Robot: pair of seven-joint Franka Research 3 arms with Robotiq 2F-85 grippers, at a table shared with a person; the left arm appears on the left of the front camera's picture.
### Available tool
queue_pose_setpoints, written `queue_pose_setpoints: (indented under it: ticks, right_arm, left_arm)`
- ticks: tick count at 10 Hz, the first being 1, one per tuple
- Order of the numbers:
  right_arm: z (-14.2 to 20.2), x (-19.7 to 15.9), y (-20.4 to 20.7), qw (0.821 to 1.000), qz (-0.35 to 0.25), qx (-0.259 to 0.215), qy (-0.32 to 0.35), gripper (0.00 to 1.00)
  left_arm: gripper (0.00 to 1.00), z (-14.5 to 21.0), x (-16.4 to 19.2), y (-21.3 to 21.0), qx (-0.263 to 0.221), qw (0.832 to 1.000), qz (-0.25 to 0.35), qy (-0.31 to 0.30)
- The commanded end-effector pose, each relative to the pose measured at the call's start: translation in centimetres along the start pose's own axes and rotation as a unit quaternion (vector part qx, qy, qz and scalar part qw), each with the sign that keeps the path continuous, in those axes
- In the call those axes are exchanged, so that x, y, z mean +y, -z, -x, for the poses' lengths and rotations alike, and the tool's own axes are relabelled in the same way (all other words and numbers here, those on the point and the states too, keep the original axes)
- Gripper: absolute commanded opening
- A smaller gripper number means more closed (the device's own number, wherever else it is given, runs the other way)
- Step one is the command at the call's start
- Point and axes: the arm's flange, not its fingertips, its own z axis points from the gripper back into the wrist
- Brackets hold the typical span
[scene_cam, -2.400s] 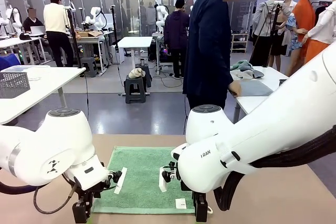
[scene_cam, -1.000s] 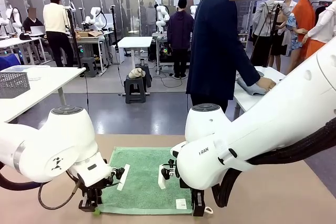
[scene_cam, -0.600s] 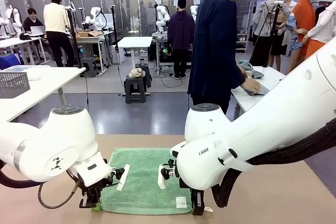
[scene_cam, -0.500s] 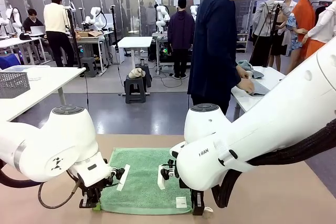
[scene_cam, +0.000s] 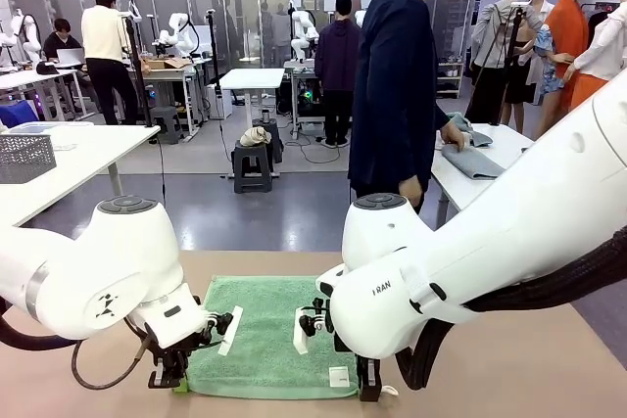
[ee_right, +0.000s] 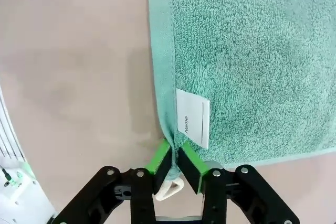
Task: Fold the towels and place them in the basket.
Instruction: When a person lays out a Towel with hook on the table, fold it in half twice.
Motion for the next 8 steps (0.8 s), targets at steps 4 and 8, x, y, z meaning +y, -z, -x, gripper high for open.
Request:
queue_pose_setpoints:
  ticks: [4,8]
  right_arm:
    - [0.0,0.2,-0.2,1.000,0.000,0.002,0.015,0.13]
    - [0.3,-0.1,-0.8,1.000,-0.006,0.004,0.016,0.13]
  left_arm:
    - [0.03,-0.1,0.0,0.0,0.000,1.000,0.000,0.000]
    - [0.03,0.0,-0.2,-1.1,0.001,1.000,0.003,0.004]
